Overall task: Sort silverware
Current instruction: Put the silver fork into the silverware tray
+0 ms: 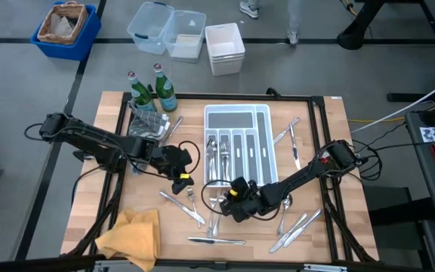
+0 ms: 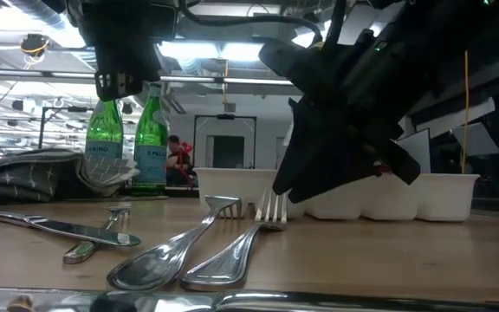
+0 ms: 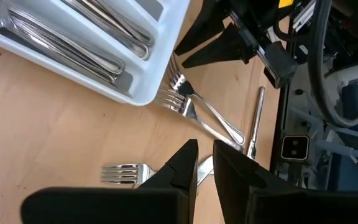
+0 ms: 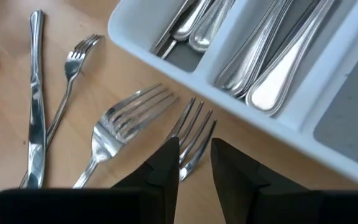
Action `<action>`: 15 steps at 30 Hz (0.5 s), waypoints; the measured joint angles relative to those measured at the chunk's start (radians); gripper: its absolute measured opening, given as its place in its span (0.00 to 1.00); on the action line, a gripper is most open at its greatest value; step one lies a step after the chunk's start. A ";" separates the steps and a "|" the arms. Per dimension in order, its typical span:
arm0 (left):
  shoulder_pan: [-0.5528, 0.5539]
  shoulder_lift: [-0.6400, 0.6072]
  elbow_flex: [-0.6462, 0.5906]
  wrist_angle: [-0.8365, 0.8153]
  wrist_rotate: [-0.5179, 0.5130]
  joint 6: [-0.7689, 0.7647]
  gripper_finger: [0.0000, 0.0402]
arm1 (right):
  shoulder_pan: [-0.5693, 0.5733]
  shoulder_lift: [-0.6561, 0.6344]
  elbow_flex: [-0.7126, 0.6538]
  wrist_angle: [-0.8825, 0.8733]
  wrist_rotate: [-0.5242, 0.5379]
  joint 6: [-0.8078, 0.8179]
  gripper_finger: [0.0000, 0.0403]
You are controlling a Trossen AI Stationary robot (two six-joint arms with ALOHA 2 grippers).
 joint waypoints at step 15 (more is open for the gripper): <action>0.000 0.000 0.000 0.000 0.000 0.000 0.10 | 0.000 0.027 0.001 -0.006 0.040 -0.007 0.24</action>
